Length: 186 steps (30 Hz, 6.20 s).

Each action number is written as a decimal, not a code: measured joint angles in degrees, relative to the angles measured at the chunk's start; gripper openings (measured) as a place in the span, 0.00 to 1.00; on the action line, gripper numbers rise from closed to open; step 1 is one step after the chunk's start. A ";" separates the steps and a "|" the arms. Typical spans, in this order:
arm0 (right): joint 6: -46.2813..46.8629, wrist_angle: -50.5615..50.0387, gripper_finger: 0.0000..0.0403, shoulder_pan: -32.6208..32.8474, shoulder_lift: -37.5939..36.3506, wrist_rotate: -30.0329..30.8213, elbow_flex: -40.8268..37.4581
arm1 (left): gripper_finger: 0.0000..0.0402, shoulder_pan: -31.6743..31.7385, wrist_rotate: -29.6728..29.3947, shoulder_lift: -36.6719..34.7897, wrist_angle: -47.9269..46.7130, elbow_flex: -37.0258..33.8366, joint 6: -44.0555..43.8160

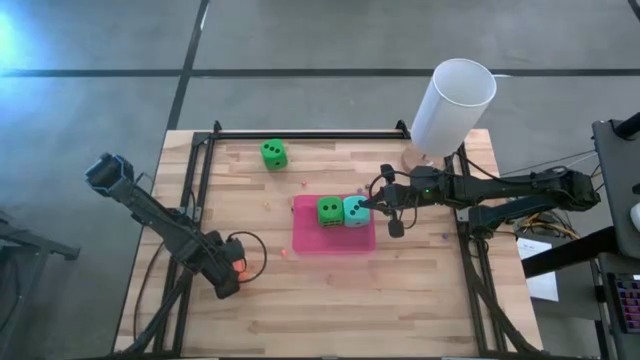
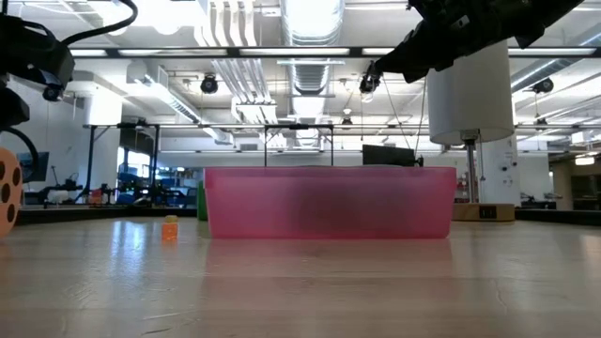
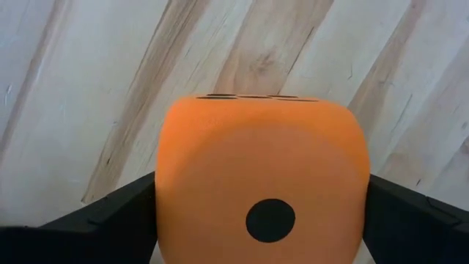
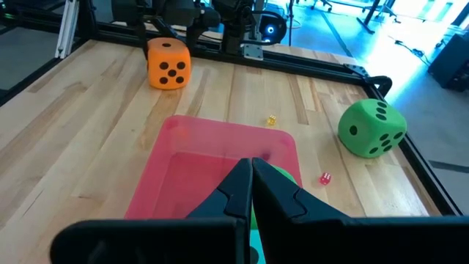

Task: Pick & Place Dice
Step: Put the large die into the pink bin

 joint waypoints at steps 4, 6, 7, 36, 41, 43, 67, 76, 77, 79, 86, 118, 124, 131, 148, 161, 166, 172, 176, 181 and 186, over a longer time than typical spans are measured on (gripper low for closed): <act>0.00 0.01 0.02 0.00 0.00 0.00 0.00 | 0.91 0.00 -0.55 0.00 0.11 0.04 -1.58; 0.08 0.02 0.02 0.00 0.00 0.00 0.00 | 0.90 0.00 -0.63 0.12 -0.15 0.49 -2.05; 0.10 0.00 0.02 0.00 0.00 0.00 0.00 | 0.90 0.00 -0.77 0.19 -0.33 0.85 -2.07; 0.08 0.02 0.02 0.00 0.00 0.00 0.00 | 0.91 23.19 -21.59 0.11 -0.81 20.25 42.28; 0.06 0.01 0.02 -0.01 0.00 0.01 0.00 | 0.91 29.81 -20.60 1.22 9.41 19.98 56.89; -0.01 0.00 0.02 -0.02 0.00 0.01 0.00 | 0.91 31.52 -19.09 2.33 13.06 19.93 60.75; 0.02 0.02 0.02 -0.02 -0.02 0.00 0.00 | 0.93 37.76 -12.02 10.93 22.79 16.59 68.94; -0.04 0.02 0.02 -0.02 -0.02 0.00 0.00 | 0.93 38.26 -11.93 10.93 23.63 15.69 68.94; 0.01 0.02 0.02 -0.02 -0.02 0.00 0.00 | 0.93 38.27 -11.87 10.93 23.75 15.48 68.94; 0.06 0.02 0.02 -0.02 -0.02 0.00 0.00 | 0.93 38.27 -11.83 10.93 24.01 15.04 68.92; 0.05 0.02 0.02 -0.02 -0.02 0.00 0.00 | 0.94 38.27 -11.63 10.93 25.03 13.44 67.95; -0.01 0.02 0.02 -0.02 -0.02 0.00 0.00 | 0.99 38.53 -16.16 10.91 19.99 16.99 67.49; 0.04 0.02 0.02 -0.02 -0.02 0.00 0.00 | 0.99 38.53 -16.15 10.91 17.31 17.16 70.30; 0.07 0.02 0.02 -0.02 -0.02 0.00 0.00 | 0.99 38.53 -15.93 10.94 17.07 17.16 72.01; 0.03 0.02 0.02 0.00 -0.02 0.01 0.00 | 0.99 38.93 -14.77 13.16 21.14 17.16 71.50; -0.02 0.02 0.02 0.00 -0.02 0.00 0.00 | 0.99 38.97 -14.88 13.16 21.18 17.16 71.45; 0.00 0.02 0.02 0.00 -0.02 0.00 0.00 | 0.99 38.95 -14.87 13.16 21.16 17.16 71.30; 0.10 0.02 0.02 0.00 -0.02 0.00 0.00 | 0.99 38.95 -14.88 13.16 21.16 17.16 71.30; -1.14 0.69 0.02 0.00 -0.02 0.13 0.01 | 0.99 38.95 -14.88 13.13 21.16 17.16 71.32; -1.33 4.15 0.02 -0.18 3.03 0.28 0.02 | 0.99 38.95 -14.88 13.11 21.16 17.16 71.32; -2.76 14.16 0.02 -1.25 9.70 0.36 0.52 | 0.99 38.95 -14.88 13.11 21.16 17.16 71.32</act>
